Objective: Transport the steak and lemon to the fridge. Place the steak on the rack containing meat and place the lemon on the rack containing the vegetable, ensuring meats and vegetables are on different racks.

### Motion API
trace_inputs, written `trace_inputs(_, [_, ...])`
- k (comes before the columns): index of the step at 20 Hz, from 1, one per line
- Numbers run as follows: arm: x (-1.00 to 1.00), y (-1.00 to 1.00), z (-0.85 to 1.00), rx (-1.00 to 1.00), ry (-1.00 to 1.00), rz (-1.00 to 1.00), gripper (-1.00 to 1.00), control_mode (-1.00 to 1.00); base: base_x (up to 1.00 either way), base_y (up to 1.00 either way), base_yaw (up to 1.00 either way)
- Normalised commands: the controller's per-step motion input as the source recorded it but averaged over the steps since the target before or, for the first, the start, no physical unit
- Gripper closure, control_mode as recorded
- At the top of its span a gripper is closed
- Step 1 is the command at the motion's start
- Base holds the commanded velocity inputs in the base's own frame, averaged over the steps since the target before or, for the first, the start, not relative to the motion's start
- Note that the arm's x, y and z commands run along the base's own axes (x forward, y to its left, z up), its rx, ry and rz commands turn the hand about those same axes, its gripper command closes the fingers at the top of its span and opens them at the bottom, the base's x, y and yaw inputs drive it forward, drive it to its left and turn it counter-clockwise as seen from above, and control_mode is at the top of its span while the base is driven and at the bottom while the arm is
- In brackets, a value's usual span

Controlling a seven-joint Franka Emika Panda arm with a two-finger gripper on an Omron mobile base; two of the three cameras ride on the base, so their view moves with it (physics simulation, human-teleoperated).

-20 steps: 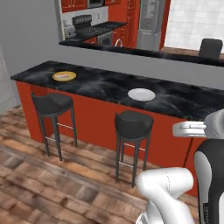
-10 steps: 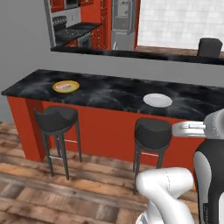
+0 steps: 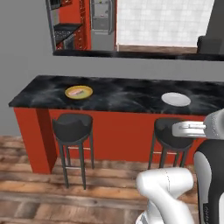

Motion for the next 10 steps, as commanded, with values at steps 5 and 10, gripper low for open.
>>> trace_inputs(5, [0.0,0.0,0.0,0.0,0.0,0.0,-1.0,1.0,0.25,1.0,-0.37])
trace_inputs(10, [0.0,0.0,0.0,0.0,0.0,0.0,-1.0,1.0,0.79,1.0,-0.27])
